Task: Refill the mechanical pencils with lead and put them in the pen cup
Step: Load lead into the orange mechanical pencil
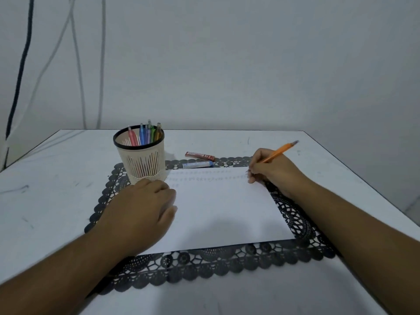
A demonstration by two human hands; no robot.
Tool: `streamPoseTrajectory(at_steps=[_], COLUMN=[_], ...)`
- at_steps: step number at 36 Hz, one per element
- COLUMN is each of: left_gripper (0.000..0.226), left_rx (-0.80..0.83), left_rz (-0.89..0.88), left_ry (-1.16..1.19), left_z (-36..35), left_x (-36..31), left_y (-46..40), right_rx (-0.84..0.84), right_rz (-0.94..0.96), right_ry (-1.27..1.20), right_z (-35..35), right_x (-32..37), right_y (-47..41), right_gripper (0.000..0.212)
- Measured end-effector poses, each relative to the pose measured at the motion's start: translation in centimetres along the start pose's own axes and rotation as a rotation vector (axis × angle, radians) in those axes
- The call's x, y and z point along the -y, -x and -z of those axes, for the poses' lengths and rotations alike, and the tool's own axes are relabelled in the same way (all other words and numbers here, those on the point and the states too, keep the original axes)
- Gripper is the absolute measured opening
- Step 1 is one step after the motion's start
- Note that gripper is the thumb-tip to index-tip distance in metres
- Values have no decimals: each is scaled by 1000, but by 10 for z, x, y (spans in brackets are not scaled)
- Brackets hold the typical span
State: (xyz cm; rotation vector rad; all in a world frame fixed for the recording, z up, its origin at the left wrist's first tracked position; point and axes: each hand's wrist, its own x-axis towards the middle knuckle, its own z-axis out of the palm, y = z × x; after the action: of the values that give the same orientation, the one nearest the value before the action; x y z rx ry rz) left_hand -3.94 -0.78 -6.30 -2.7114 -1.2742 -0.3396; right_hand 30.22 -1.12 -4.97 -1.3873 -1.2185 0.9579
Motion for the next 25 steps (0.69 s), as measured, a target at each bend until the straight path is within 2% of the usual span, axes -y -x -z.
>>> streamPoseTrajectory(at_steps=[3, 6, 9, 14, 19, 25], left_gripper=[30, 37, 37, 27, 21, 14], left_rx=[2, -16, -41, -11, -9, 8], left_rz=[8, 83, 158, 158, 110, 38], left_ry=[29, 49, 10, 14, 4, -22], left_z=[6, 13, 14, 13, 12, 15], left_x=[-1, 2, 9, 14, 17, 14], left_y=[0, 1, 2, 1, -1, 1], right_rx=[3, 80, 209, 276, 248, 224], right_rz=[40, 83, 108, 78, 60, 72], right_ry=[10, 23, -34, -84, -117, -89], right_z=[-15, -51, -96, -149, -150, -136], right_x=[9, 25, 32, 31, 19, 13], right_y=[2, 3, -1, -8, -14, -12], right_gripper=[11, 2, 11, 14, 24, 22])
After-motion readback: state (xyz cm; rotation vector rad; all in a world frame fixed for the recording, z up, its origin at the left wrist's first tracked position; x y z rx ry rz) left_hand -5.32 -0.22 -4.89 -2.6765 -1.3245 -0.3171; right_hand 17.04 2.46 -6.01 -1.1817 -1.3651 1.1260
